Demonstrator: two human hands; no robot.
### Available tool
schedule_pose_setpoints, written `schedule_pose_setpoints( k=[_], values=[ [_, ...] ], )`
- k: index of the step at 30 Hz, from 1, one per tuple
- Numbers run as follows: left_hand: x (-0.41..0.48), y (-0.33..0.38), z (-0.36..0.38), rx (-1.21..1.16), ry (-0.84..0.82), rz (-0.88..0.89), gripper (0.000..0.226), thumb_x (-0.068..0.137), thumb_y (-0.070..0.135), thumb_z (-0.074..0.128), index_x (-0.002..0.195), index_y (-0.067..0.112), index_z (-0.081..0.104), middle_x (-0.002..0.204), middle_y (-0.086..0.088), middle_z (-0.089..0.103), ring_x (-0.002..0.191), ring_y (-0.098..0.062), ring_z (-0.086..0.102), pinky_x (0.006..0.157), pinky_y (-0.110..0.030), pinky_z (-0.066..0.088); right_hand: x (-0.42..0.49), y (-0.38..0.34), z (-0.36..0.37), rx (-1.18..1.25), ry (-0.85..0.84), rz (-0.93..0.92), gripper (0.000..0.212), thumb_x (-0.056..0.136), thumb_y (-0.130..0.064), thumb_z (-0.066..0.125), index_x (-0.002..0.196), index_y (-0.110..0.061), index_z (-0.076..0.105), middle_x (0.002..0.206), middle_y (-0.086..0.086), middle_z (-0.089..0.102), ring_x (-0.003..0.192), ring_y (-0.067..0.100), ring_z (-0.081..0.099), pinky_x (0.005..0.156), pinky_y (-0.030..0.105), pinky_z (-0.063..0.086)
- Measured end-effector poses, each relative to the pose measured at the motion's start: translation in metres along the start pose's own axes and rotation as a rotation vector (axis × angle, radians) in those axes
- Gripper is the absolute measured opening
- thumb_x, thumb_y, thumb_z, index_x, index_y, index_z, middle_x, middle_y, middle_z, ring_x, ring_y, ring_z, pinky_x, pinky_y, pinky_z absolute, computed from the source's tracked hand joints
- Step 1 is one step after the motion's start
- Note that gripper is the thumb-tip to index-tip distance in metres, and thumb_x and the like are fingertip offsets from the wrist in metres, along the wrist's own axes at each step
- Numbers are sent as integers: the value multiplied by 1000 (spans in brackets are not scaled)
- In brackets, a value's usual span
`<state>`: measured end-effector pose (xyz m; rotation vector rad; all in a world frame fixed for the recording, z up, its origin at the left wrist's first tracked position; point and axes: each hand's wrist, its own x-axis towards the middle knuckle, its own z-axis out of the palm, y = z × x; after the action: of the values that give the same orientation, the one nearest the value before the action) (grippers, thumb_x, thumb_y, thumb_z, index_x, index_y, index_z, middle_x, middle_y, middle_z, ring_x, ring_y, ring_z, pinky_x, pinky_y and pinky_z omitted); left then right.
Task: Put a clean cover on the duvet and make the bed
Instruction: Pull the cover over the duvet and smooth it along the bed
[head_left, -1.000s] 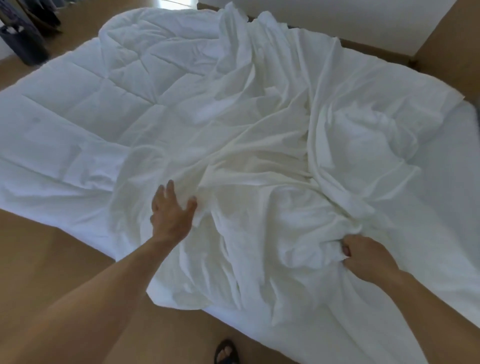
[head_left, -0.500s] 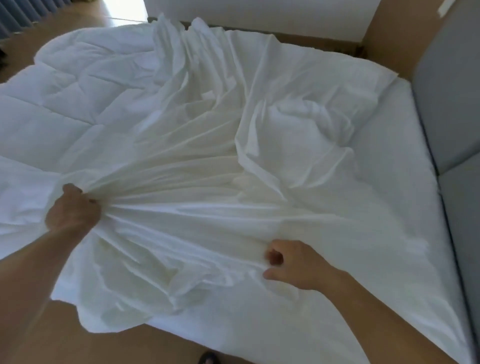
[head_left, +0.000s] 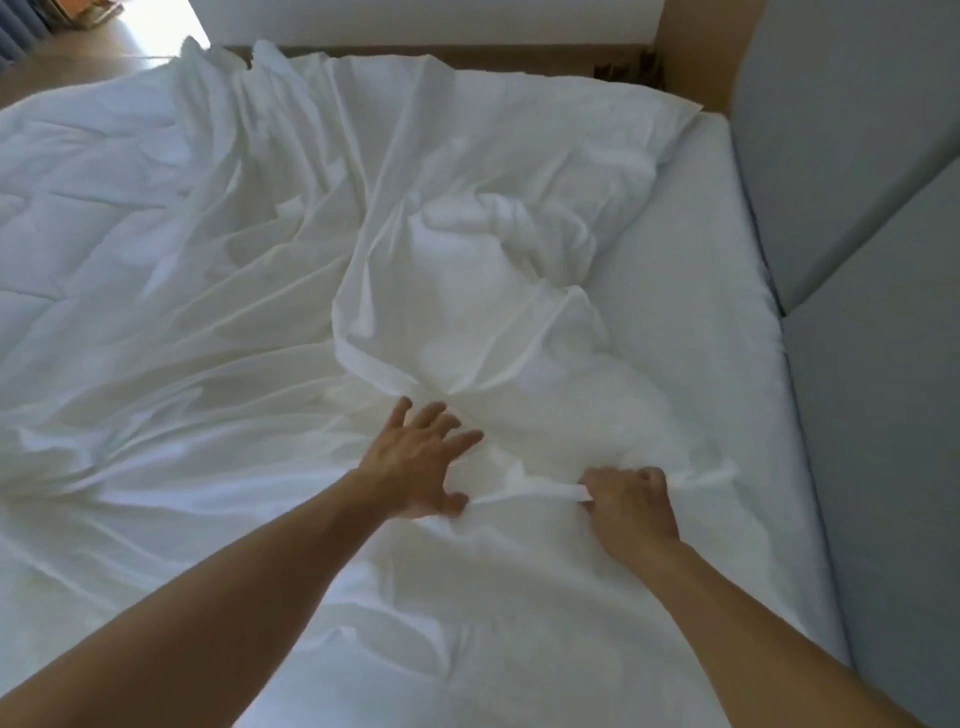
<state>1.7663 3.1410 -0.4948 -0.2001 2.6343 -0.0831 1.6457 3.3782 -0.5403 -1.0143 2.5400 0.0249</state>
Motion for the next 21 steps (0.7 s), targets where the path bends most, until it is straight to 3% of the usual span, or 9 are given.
schedule_pose_setpoints(
  k=[2, 4, 7, 9, 11, 15, 17, 19, 21],
  values=[
    [-4, 0, -1, -6, -106, 84, 75, 80, 74, 51, 147, 41, 37, 138, 7, 50, 137, -18, 37, 115, -43, 18, -10, -13, -2, 168, -154, -117, 25, 100, -37, 49, 112, -21, 64, 113, 4, 69, 103, 27, 63, 80, 32, 35],
    [-15, -4, -1, -3, -206, 167, 50, 87, 59, 52, 133, 41, 54, 122, 9, 60, 118, -16, 54, 102, -35, 32, -29, -37, -1, 348, -344, -237, 29, 97, -39, 55, 105, -14, 67, 104, 8, 69, 97, 27, 63, 71, 29, 35],
    [-36, -10, -4, 28, -246, 128, 26, 88, 32, 47, 100, 24, 69, 102, 3, 69, 94, -20, 63, 89, -29, 47, -53, -62, 0, 528, -542, -316, 32, 94, -40, 60, 107, -12, 70, 96, 4, 65, 88, 14, 55, 70, 25, 38],
    [-44, -11, -5, -22, -270, 54, 21, 87, 28, 45, 82, 15, 61, 90, -3, 68, 80, -22, 57, 79, -31, 50, -53, -59, 2, 615, -569, -255, 32, 93, -41, 62, 116, -19, 70, 107, 2, 68, 95, 12, 57, 77, 22, 41],
    [-48, -13, -7, -30, -233, 9, 24, 91, 30, 42, 75, 17, 53, 90, -4, 67, 82, -24, 59, 73, -30, 46, -46, -46, 5, 642, -482, -176, 41, 90, -49, 62, 124, -26, 65, 119, -3, 65, 111, 17, 59, 89, 24, 44],
    [-58, -35, -3, 31, -151, -104, 38, 93, 40, 35, 80, 15, 60, 96, -3, 70, 93, -23, 65, 75, -28, 45, -39, -23, 1, 569, -403, -171, 98, 66, -93, 36, 142, -33, 49, 138, -6, 52, 129, 16, 47, 111, 32, 34],
    [-64, -38, 6, 38, -325, -115, 36, 94, 40, 40, 94, 15, 66, 105, -1, 70, 103, -21, 64, 78, -27, 43, -34, -11, -3, 577, -136, -128, 97, 68, -91, 30, 133, -26, 59, 130, -5, 59, 123, 17, 52, 107, 32, 38],
    [-58, -32, 10, 2, -441, -101, 37, 92, 43, 44, 103, 16, 68, 111, 0, 70, 108, -20, 63, 85, -26, 46, -18, 7, -2, 483, 305, -33, 73, 83, -74, 47, 123, -16, 66, 121, 5, 66, 114, 28, 61, 98, 40, 47],
    [-41, -25, 3, 23, -436, -96, 44, 87, 50, 48, 105, 17, 70, 110, 0, 71, 108, -21, 65, 87, -26, 47, 4, 28, -5, 356, 395, 159, 65, 86, -49, 63, 136, -9, 55, 136, 15, 57, 126, 35, 52, 103, 47, 42]
  ],
)
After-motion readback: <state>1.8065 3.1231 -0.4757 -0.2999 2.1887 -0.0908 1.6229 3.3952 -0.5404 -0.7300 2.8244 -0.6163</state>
